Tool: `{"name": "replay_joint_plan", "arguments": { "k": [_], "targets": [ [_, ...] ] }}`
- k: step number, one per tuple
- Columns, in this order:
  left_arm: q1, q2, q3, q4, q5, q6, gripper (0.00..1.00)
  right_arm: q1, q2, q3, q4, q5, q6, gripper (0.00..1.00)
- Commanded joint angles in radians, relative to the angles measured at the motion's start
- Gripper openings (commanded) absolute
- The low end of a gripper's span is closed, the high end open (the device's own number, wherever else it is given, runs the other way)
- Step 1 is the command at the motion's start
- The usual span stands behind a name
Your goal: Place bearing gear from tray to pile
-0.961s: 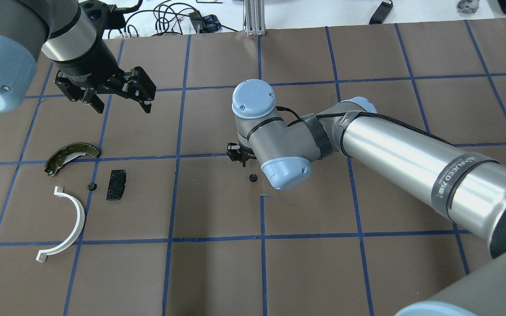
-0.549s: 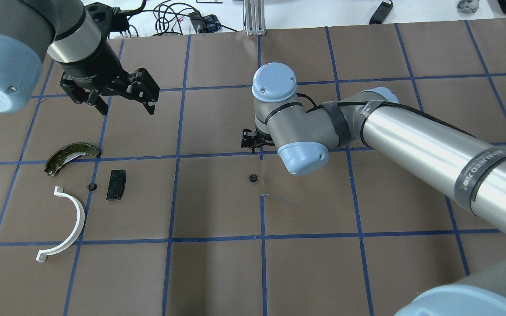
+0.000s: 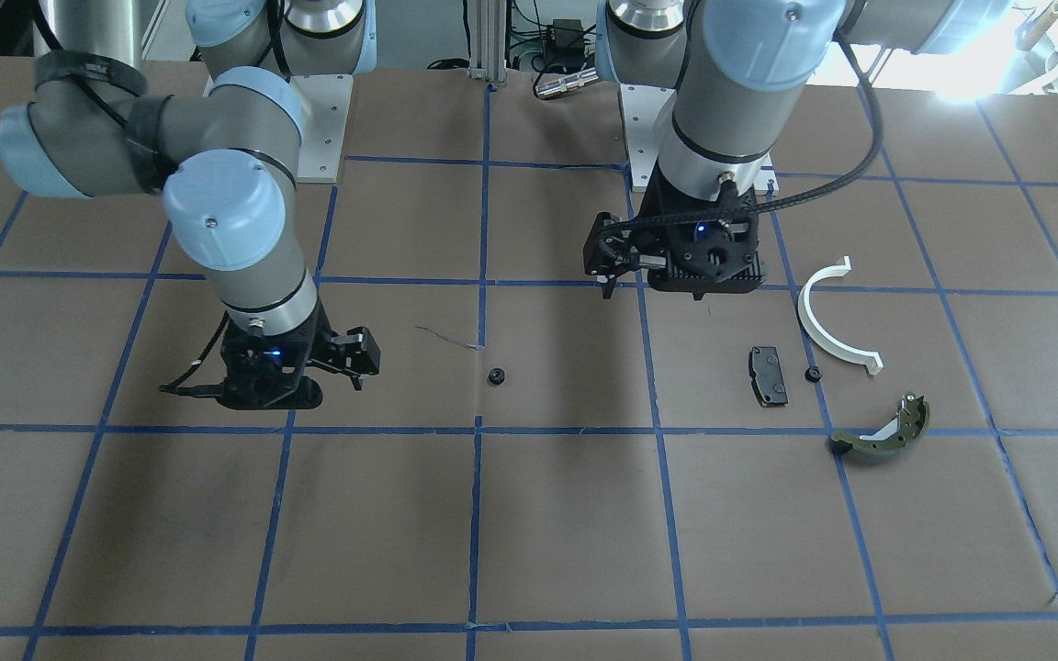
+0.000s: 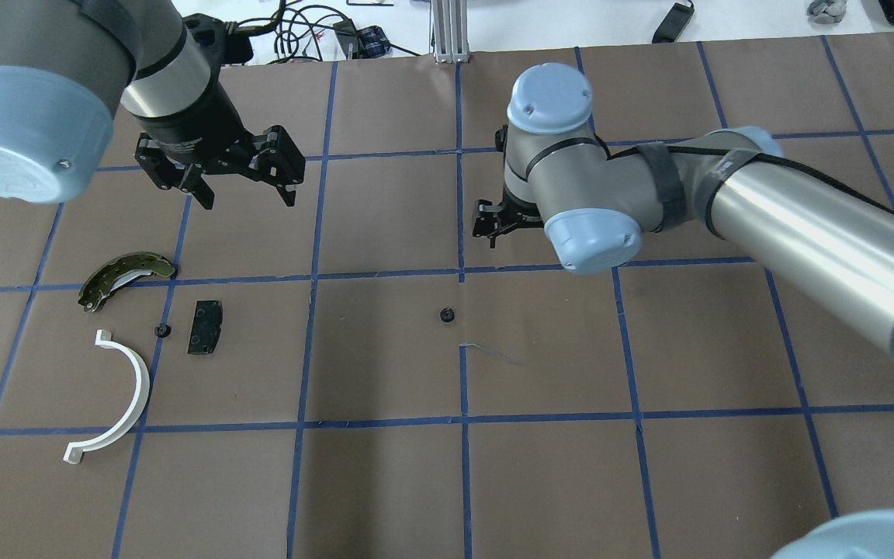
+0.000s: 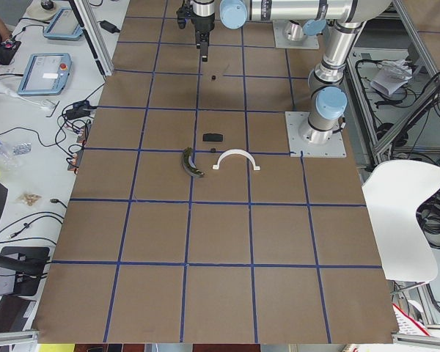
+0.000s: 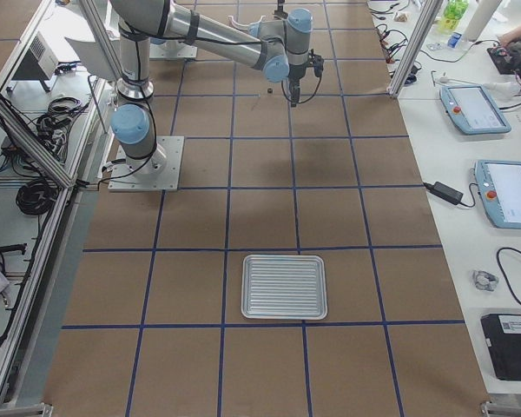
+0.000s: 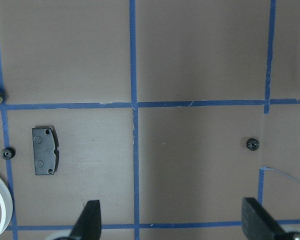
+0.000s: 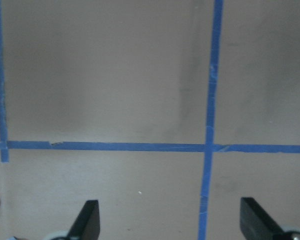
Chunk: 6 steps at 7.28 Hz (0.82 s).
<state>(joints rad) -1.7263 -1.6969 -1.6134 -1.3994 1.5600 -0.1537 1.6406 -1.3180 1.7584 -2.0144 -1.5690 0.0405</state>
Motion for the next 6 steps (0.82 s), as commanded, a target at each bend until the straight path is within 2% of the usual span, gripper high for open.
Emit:
{"name": "replay_joint_plan", "arguments": {
  "k": [1, 2, 4, 6],
  "targets": [
    [-0.105, -0.114, -0.002, 0.087, 0.002, -0.062, 1.0, -0.093, -0.1, -0.013, 0.099, 0.001, -0.079, 1.0],
    [-0.149, -0.16, -0.005, 0.126, 0.009, -0.079, 1.0, -0.094, -0.142, -0.045, 0.179, 0.001, -0.079, 1.0],
    [-0.179, -0.223, -0.039, 0.178, 0.002, -0.099, 1.0, -0.071, -0.179, -0.066, 0.212, 0.007, -0.093, 1.0],
    [-0.216, -0.271, -0.126, 0.335, 0.0, -0.165, 1.0, -0.076, -0.22, -0.102, 0.267, 0.003, -0.148, 1.0]
  ]
}}
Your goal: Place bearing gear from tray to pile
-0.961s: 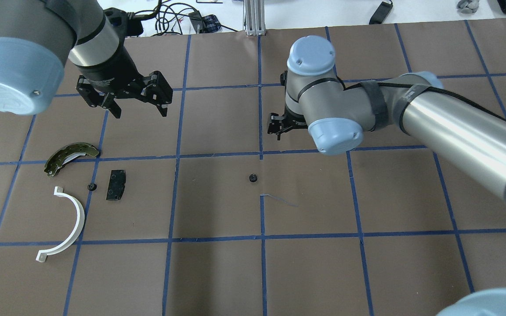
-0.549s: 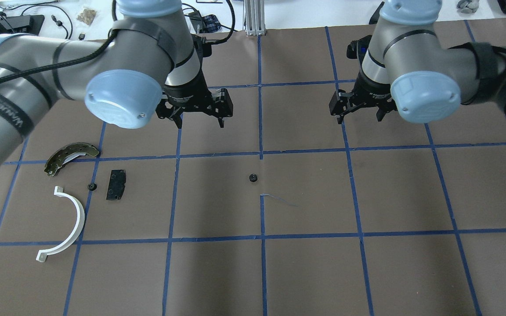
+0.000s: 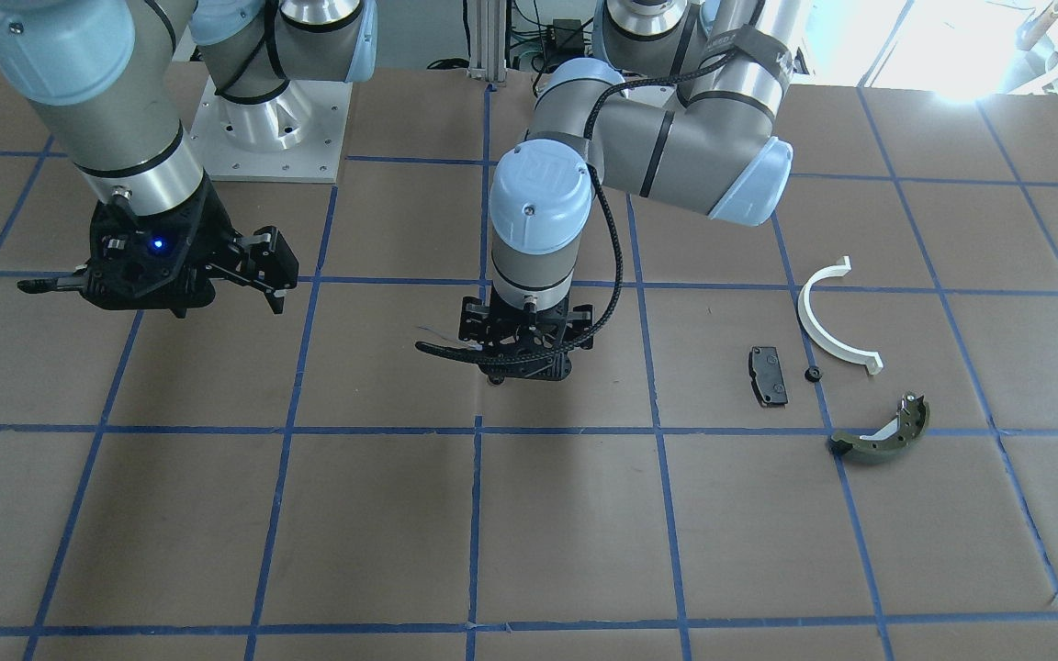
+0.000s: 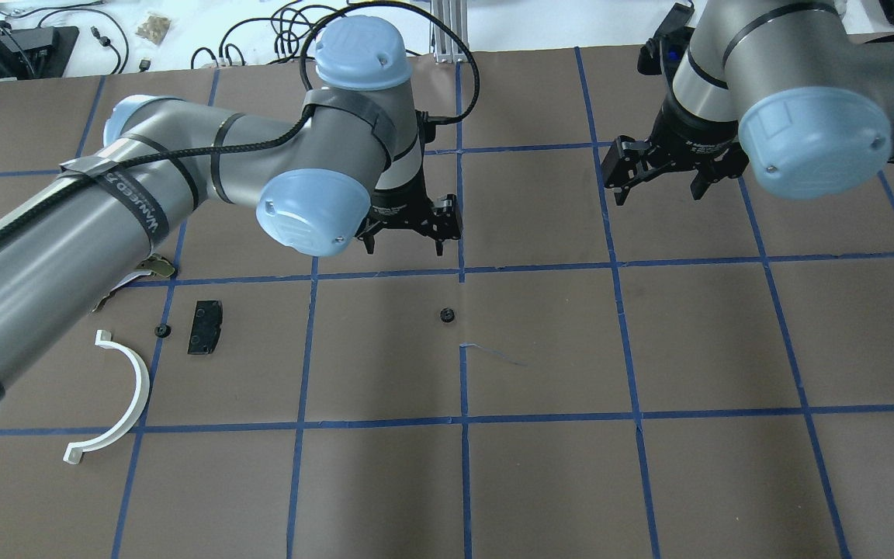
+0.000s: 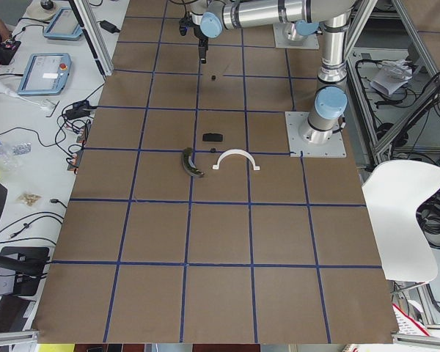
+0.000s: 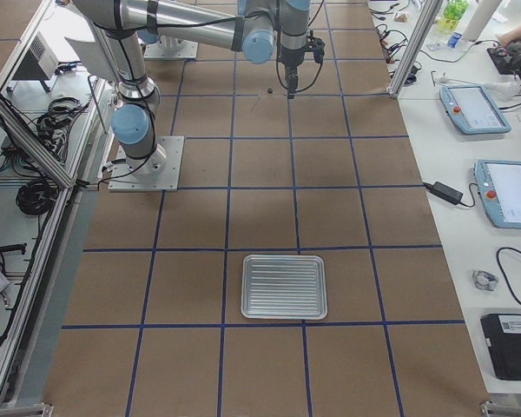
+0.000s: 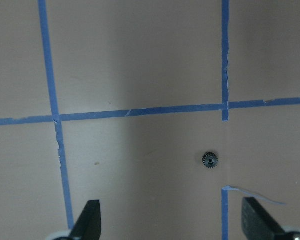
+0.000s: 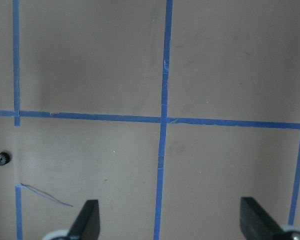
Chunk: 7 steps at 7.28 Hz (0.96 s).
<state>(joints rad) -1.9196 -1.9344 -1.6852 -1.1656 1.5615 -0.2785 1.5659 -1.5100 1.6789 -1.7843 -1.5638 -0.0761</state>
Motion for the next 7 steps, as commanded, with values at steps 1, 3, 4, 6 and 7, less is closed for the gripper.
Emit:
{"name": "replay_joint_plan", "arguments": {
  "k": [1, 3, 4, 6, 7],
  "targets": [
    [-0.033, -0.055, -0.104, 0.203, 0.0, -0.044, 1.0, -0.001, -0.048, -0.05, 0.061, -0.01, -0.056, 1.0],
    [-0.035, -0.096, -0.154, 0.337, 0.0, -0.048, 1.0, 0.002, -0.042, -0.117, 0.115, -0.013, -0.073, 1.0],
    [-0.042, -0.116, -0.154, 0.336, 0.002, -0.051, 1.0, 0.0, -0.055, -0.111, 0.137, -0.006, -0.079, 1.0],
    [-0.071, -0.127, -0.154, 0.343, 0.011, -0.08, 1.0, -0.006, -0.059, -0.102, 0.096, 0.005, -0.158, 1.0],
    [-0.076, -0.127, -0.154, 0.342, 0.014, -0.1, 0.95, -0.006, -0.058, -0.102, 0.109, -0.011, -0.148, 1.0]
  ]
}}
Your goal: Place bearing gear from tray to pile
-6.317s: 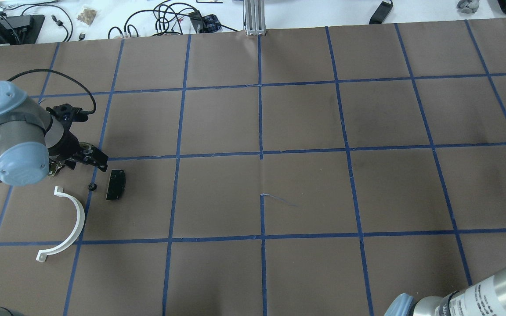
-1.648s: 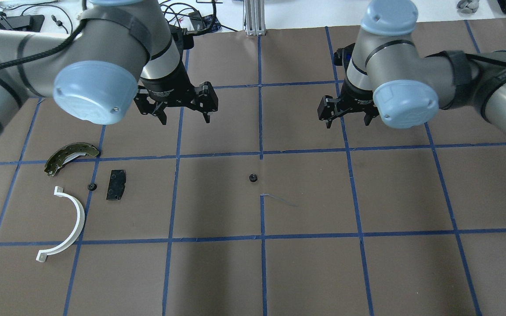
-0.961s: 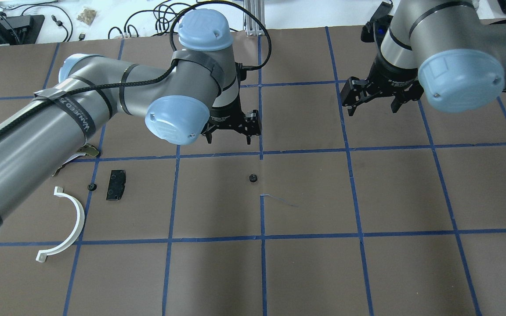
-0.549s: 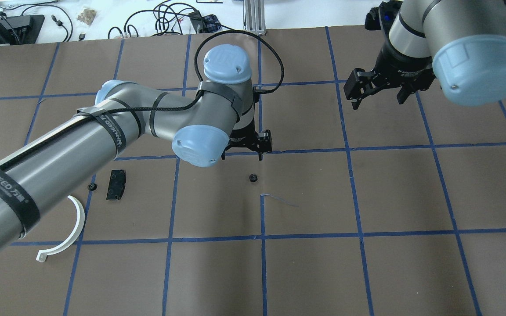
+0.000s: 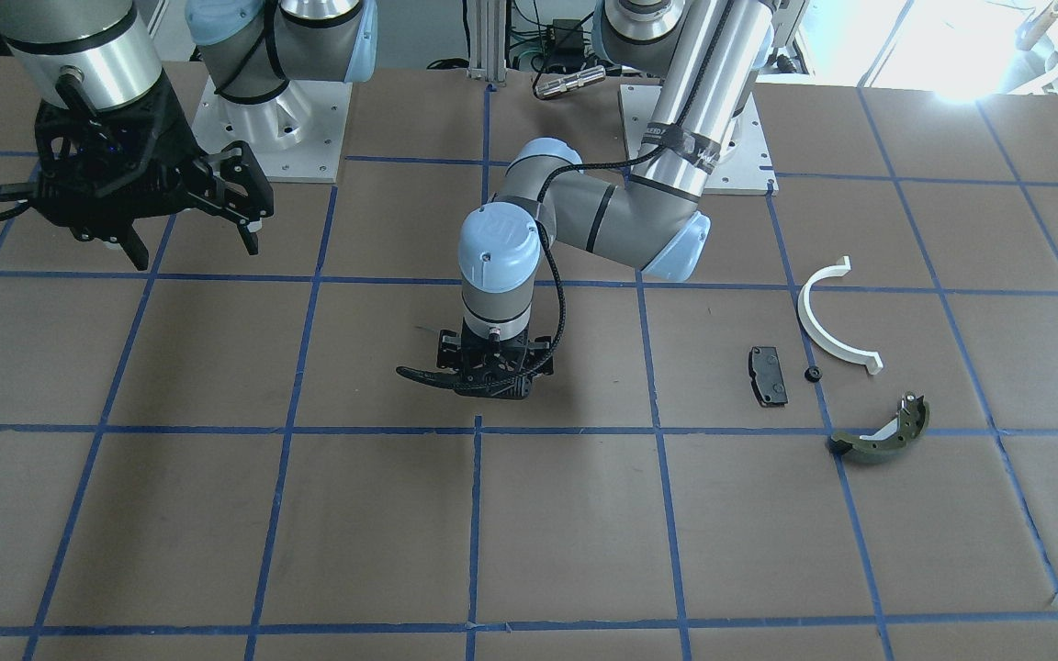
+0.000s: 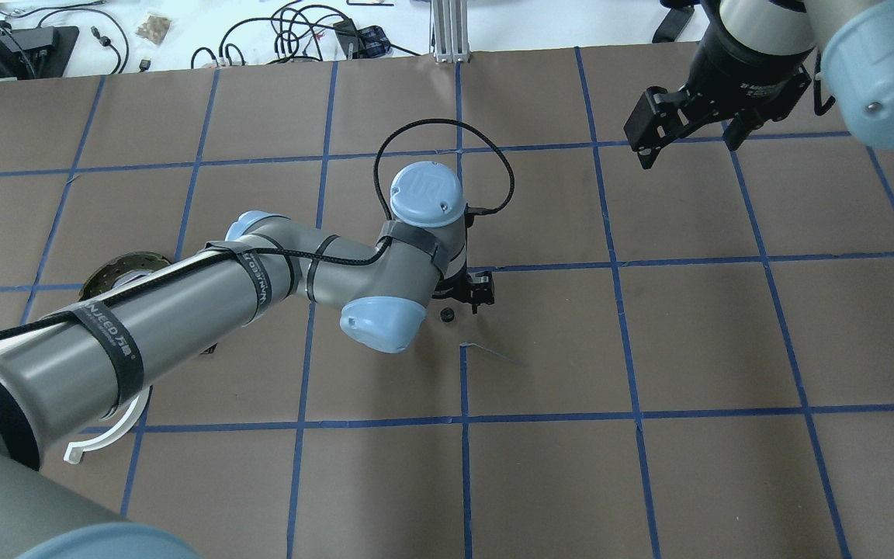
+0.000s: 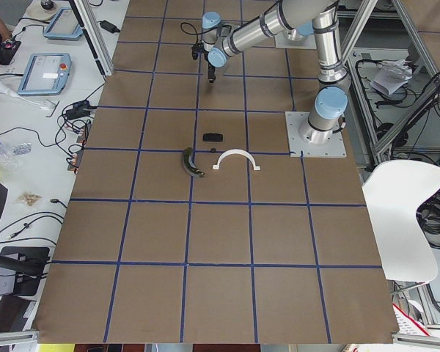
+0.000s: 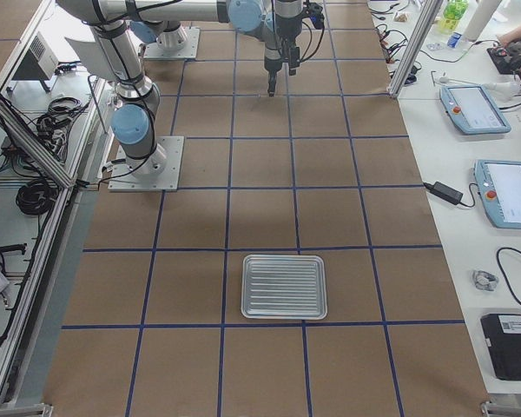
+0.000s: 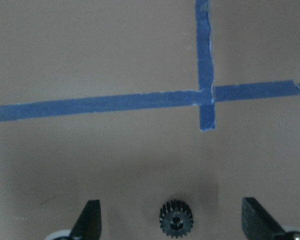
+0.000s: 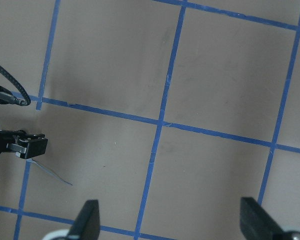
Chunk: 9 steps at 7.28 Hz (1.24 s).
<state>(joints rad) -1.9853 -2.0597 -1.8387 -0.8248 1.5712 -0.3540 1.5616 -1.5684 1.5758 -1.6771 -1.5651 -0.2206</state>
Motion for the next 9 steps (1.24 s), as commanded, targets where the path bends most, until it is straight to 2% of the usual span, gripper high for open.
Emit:
{"name": "replay_joint_plan", "arguments": {
  "k": [1, 2, 3, 4, 6, 7, 8, 9],
  "targets": [
    [-0.01, -0.002, -0.001, 0.001, 0.004, -0.025, 0.94, -0.002, -0.007, -0.006, -0.006, -0.006, -0.002, 1.0],
    [-0.009, -0.002, -0.001, 0.001, 0.004, -0.011, 0.89, 0.0, -0.007, -0.003, -0.009, 0.003, -0.002, 1.0],
    [-0.009, -0.004, 0.001, 0.003, 0.004, -0.007, 0.56, 0.002, -0.007, 0.001, -0.009, 0.003, 0.003, 1.0],
    [-0.009, -0.004, -0.001, 0.001, 0.003, -0.008, 0.33, 0.002, -0.009, 0.001, 0.003, -0.003, 0.03, 1.0],
    [-0.007, -0.002, -0.001, 0.001, 0.003, -0.016, 0.19, 0.002, -0.009, 0.003, 0.005, -0.012, 0.11, 1.0],
    [-0.007, 0.0, 0.001, 0.001, 0.0, -0.016, 0.05, 0.002, -0.009, 0.007, 0.005, -0.012, 0.133, 1.0],
    [-0.007, 0.0, 0.002, 0.001, -0.002, -0.016, 0.0, 0.002, -0.009, 0.013, 0.004, -0.012, 0.133, 1.0],
    [-0.006, 0.001, 0.004, 0.001, -0.007, -0.016, 0.0, 0.002, -0.01, 0.013, 0.003, -0.012, 0.133, 1.0]
  ]
}}
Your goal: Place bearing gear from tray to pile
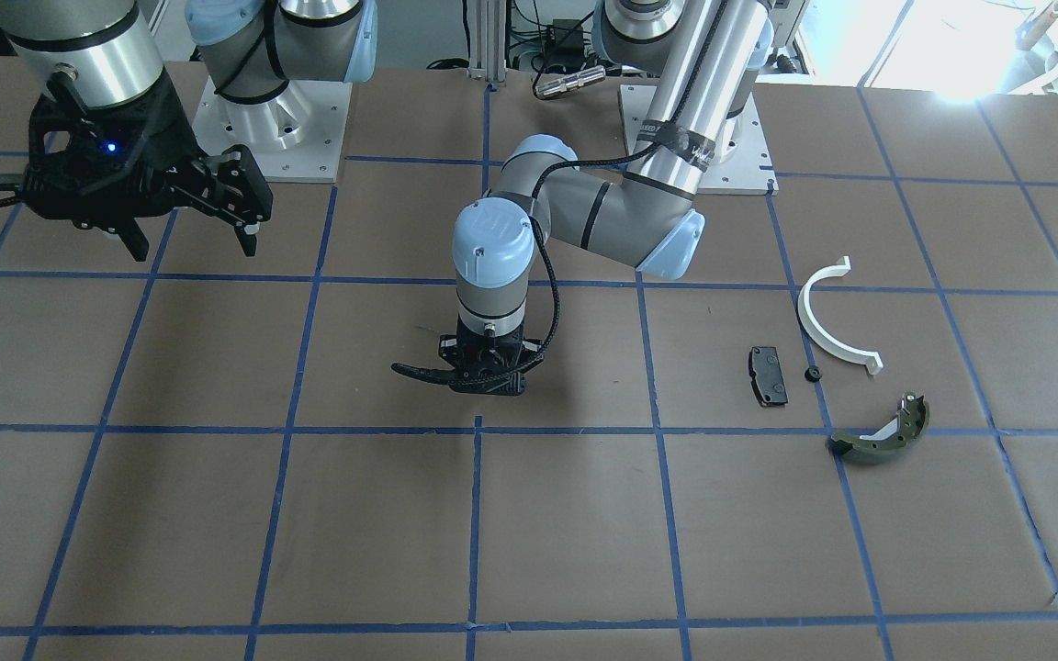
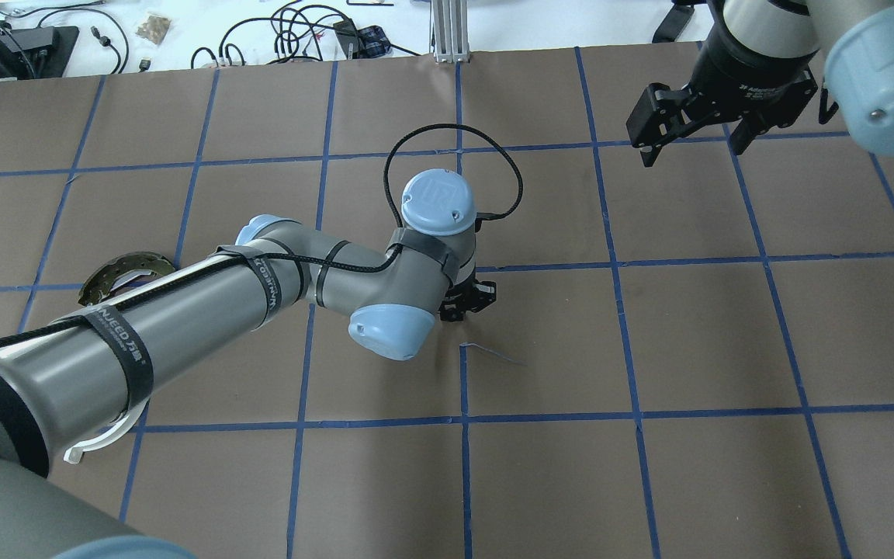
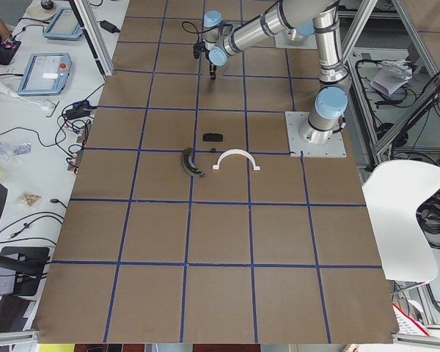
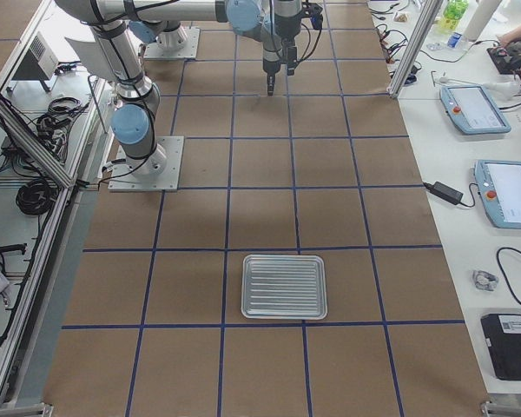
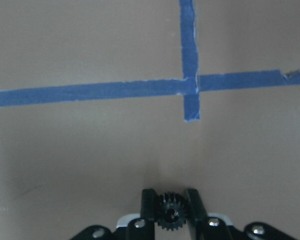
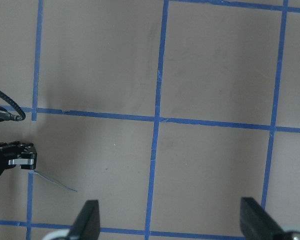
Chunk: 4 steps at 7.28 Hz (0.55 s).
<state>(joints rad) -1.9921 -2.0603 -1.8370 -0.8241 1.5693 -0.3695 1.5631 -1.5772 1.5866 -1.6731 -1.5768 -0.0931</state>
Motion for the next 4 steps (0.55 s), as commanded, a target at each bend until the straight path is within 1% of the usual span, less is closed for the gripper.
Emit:
{"name": "replay_joint_plan", "arguments": {
  "k": [1, 3, 4],
  "targets": [
    [0.001, 0.002, 0.004, 0.0, -0.005, 0.0, 0.0, 0.0, -0.001, 0.003, 0.0, -0.002, 0.006, 1.0],
    [0.022, 0.038, 0.018, -0.004, -0.005, 0.009, 0.0, 0.0, 0.0, 0.003, 0.0, -0.003, 0.006, 1.0],
    [0.047, 0.054, 0.04, -0.021, -0.006, 0.011, 0.0, 0.0, 0.0, 0.003, 0.001, -0.002, 0.006, 1.0]
  ]
}}
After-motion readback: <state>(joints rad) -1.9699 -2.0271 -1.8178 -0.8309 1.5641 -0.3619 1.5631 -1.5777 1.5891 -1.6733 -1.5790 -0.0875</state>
